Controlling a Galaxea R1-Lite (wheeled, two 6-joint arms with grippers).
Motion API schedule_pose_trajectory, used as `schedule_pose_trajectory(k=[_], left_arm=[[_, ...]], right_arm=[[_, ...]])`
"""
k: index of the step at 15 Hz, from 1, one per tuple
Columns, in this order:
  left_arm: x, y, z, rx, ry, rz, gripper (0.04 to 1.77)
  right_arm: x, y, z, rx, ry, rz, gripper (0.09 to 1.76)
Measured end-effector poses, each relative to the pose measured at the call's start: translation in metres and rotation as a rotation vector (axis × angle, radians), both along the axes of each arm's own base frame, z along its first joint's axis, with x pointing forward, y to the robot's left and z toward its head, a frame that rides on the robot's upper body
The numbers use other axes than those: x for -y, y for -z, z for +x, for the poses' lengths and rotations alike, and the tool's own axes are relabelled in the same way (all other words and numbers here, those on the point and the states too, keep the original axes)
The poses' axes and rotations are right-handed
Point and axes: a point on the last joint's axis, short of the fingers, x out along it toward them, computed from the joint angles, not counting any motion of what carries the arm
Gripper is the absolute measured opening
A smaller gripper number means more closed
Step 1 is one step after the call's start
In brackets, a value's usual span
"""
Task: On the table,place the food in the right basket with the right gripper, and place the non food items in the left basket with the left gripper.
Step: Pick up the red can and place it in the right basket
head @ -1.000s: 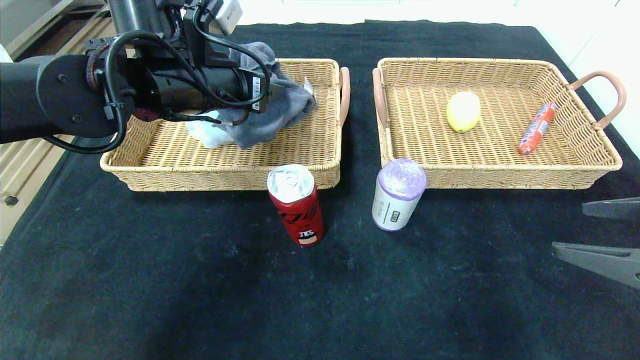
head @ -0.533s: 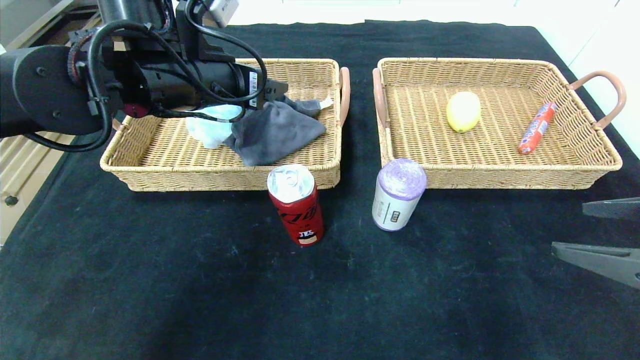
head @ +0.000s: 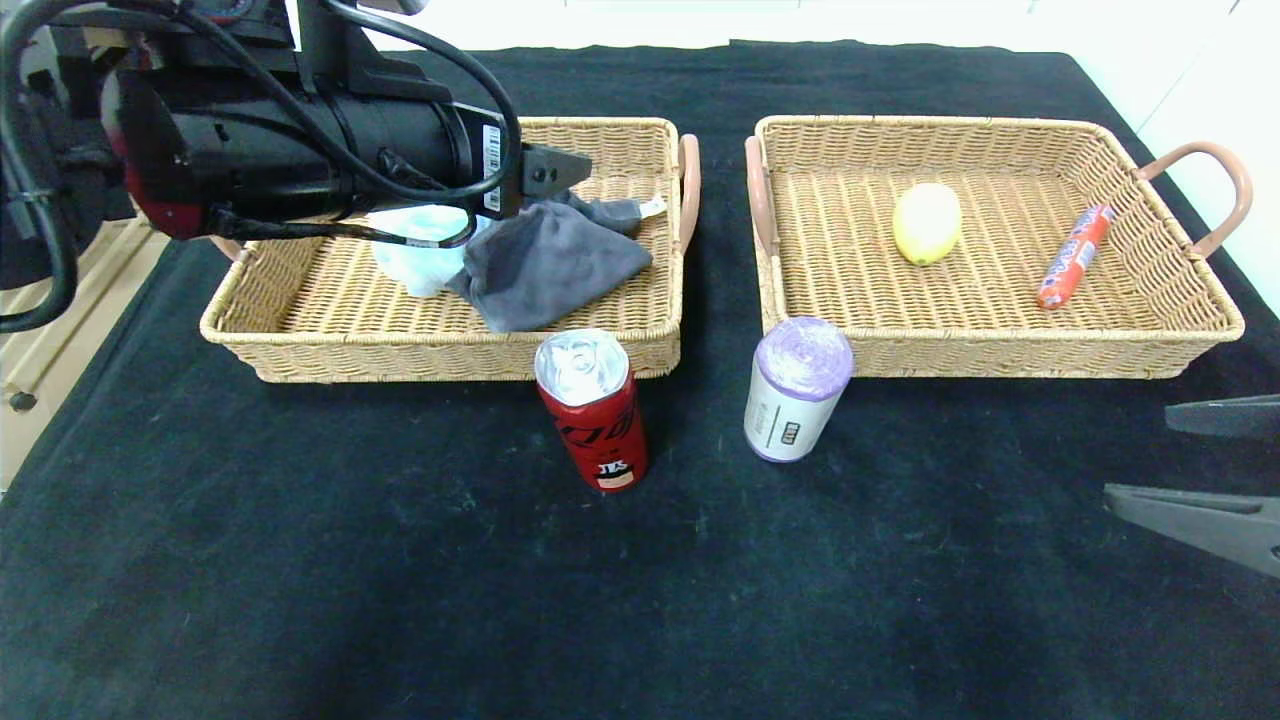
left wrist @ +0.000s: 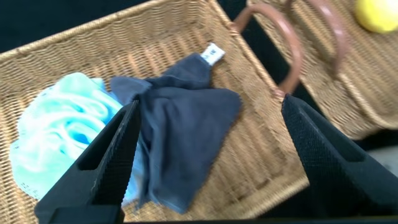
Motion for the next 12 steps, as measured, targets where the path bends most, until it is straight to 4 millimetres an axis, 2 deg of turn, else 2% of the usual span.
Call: schedule_pose_trajectory(k=[7,12], left_arm=[[0.004,0.010,-0.056,-0.057,0.148,0.027,1.69],[0.005,0.024,-0.079,-0.109,0.195,0.065,1.70]], right_arm=[[0.000,0.000,0.000,0.000,-0.001,0.000,1.71],[0.000,0.000,0.000,0.000,-0.001,0.000,1.71]])
